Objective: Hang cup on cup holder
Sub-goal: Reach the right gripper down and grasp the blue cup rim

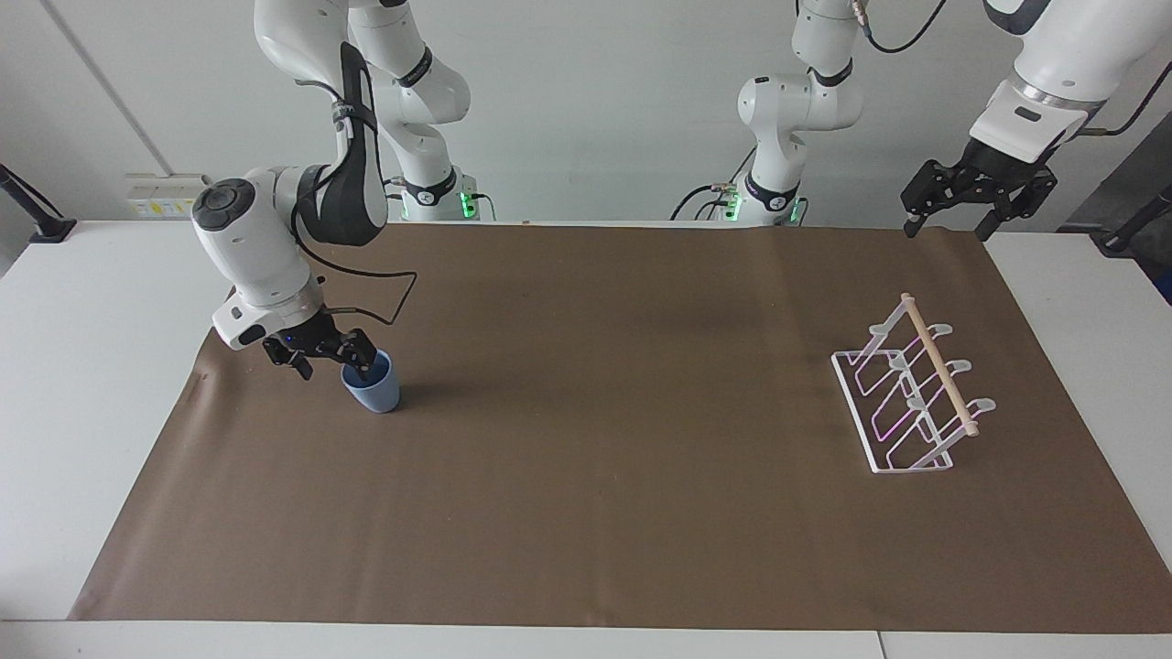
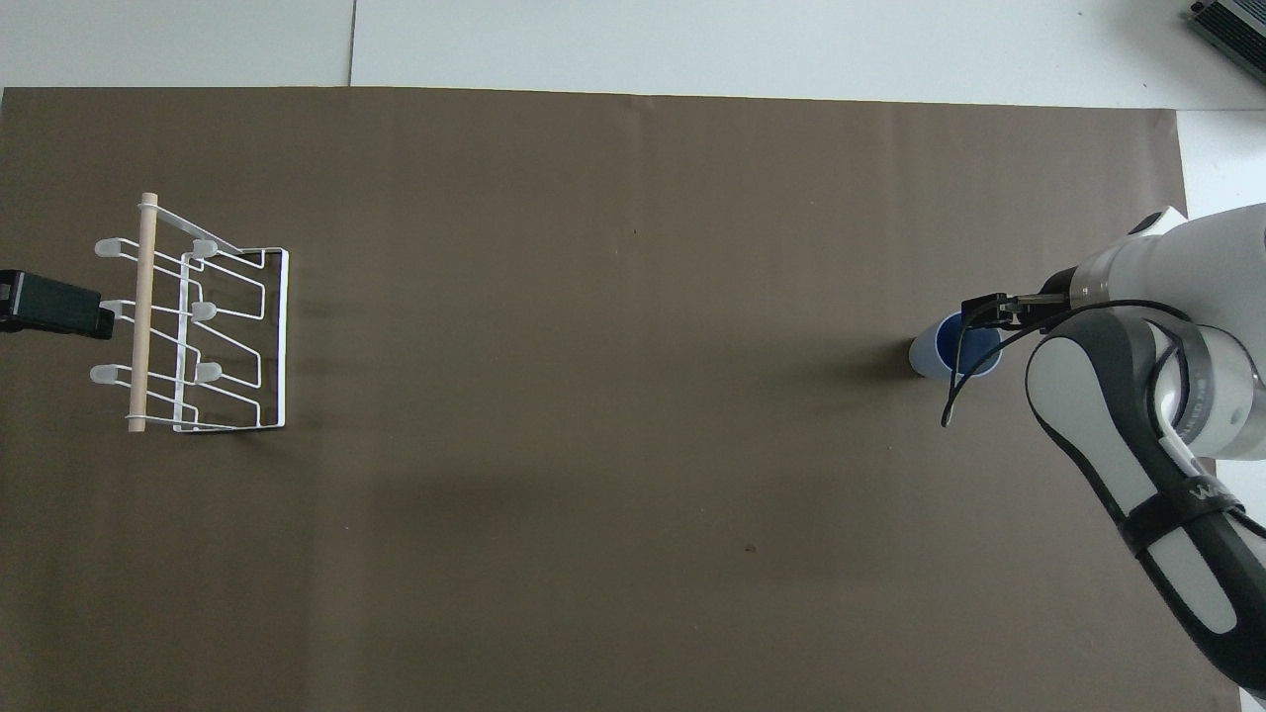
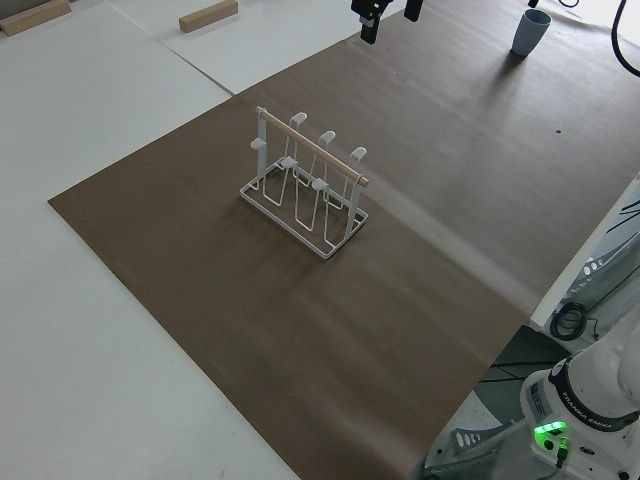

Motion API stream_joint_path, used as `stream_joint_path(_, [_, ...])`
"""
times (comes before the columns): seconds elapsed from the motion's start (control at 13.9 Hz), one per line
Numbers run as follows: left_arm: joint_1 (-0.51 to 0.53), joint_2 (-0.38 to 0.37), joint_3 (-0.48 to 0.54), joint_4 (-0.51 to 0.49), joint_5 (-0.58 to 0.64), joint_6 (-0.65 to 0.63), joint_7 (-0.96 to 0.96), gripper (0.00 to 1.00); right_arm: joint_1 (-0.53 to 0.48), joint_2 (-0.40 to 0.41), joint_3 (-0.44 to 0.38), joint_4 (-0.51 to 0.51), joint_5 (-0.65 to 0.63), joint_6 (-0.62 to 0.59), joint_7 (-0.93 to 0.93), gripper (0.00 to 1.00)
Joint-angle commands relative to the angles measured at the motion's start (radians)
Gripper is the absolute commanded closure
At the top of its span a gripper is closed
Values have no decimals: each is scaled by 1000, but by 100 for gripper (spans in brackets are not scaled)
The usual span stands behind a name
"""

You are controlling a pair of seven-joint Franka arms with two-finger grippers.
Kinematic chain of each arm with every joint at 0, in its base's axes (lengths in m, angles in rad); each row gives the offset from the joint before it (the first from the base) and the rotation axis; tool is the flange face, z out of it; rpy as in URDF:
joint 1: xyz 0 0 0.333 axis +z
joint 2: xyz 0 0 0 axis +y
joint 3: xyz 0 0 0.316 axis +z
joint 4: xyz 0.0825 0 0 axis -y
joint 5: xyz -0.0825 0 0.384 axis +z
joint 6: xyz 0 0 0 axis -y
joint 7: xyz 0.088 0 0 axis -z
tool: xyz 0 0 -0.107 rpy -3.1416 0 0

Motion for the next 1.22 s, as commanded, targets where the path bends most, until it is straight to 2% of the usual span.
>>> stream_joint_path(0.0, [8,-29,-3,-31,1,-4,-5,0,-14,-25,8,-59,24,60,-38,0])
stream_joint_path(0.65, [8,-29,-3,-31,1,-4,-5,0,-16,-8,8,-66,24,74,-42,1])
stream_joint_path(1.08, [8,-29,-3,-30,1,-4,-5,0,-16,-8,9,-52,25,60,-44,43])
stream_joint_path(1.15, [8,-29,-3,-30,1,-4,-5,0,-16,-8,9,-49,25,59,-45,56])
